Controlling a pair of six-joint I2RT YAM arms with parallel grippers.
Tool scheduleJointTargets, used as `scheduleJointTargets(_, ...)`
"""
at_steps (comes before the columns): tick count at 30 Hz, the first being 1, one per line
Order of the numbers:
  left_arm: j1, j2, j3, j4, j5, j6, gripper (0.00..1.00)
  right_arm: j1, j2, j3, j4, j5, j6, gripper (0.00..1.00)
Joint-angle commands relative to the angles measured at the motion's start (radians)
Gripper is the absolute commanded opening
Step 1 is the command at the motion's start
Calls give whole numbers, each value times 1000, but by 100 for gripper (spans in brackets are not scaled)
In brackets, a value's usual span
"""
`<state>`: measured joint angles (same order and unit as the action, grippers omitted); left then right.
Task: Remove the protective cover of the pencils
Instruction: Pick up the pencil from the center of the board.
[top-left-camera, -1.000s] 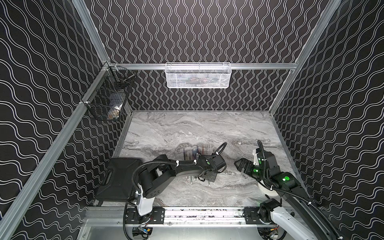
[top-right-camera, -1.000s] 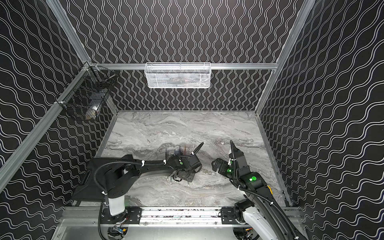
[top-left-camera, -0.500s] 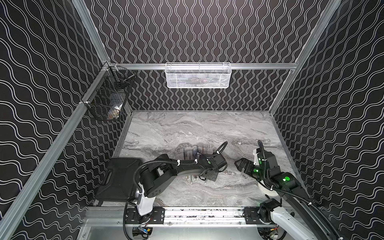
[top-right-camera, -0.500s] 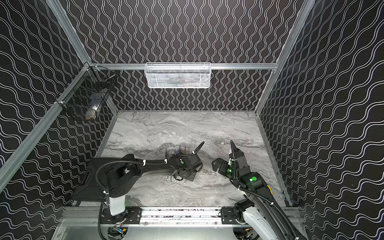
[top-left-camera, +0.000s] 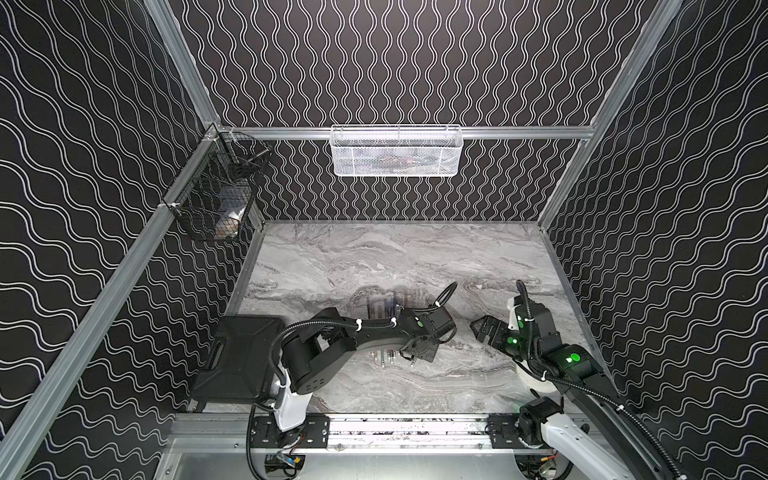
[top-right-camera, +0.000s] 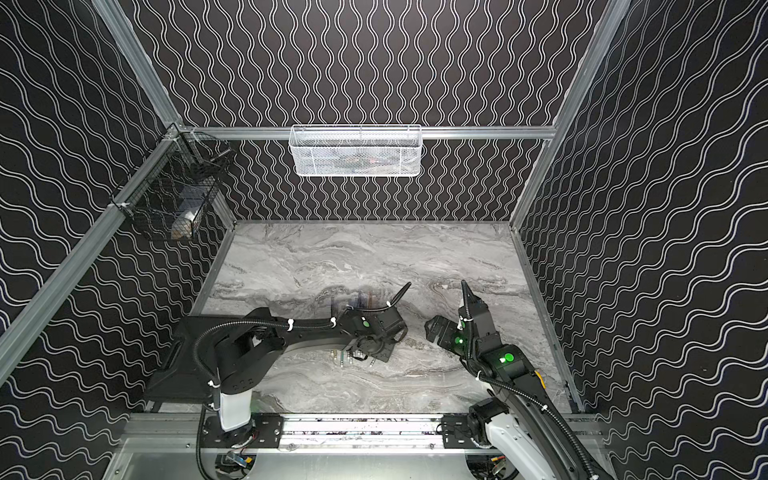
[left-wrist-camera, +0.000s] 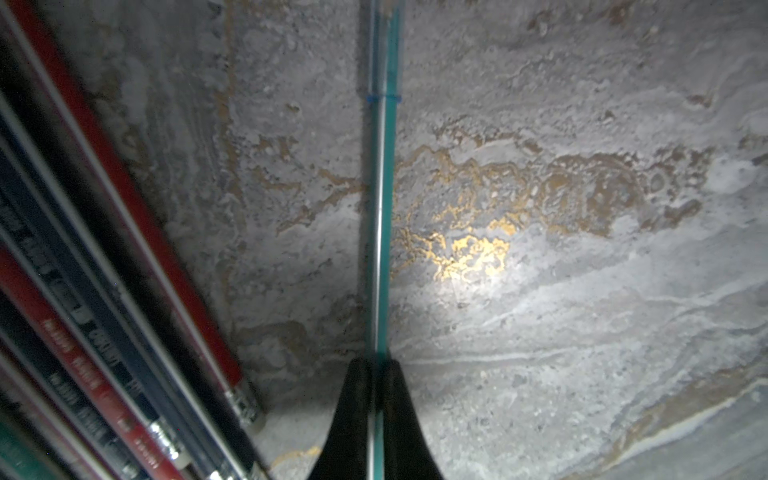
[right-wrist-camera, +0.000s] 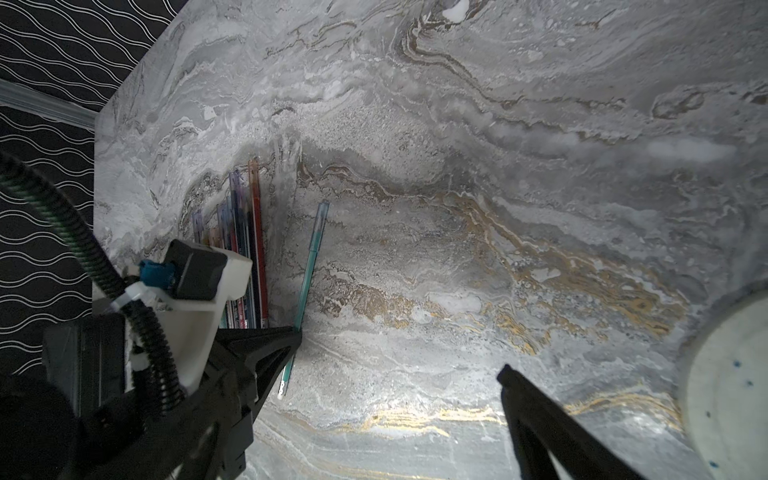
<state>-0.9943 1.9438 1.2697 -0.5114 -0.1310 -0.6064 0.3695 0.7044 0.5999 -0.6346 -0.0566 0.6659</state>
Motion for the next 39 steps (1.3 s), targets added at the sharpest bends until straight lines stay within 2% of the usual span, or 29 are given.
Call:
scheduleJointTargets(1,0,-37,11,-67,4,10,6,0,1,9,-2,15,12,99)
scheduleJointTargets(7,0,-126,18,-107,-13,26,7,-1,21,1,21,-15,19,99)
scheduleJointTargets(16,-14,-276,-44,-112,-16,25,8,-1,103,-43,263,-292,83,97)
scheduleJointTargets(18,-15,-313,-67,-103,-17,25,8,-6,139,-44,319,-348,103,94)
scheduleJointTargets(22,-16,-365,-98,-96,-10,27,8,-19,240,-52,465,-492,156,77)
scheduleJointTargets(26,-15,-401,-124,-85,-6,28,8,-21,332,-51,605,-604,194,70)
scheduleJointTargets(34,-17,-440,-157,-61,9,30,8,-21,450,-17,717,-657,247,62)
scheduleJointTargets(39,-18,-461,-161,-58,17,31,8,-20,533,-11,788,-671,281,54)
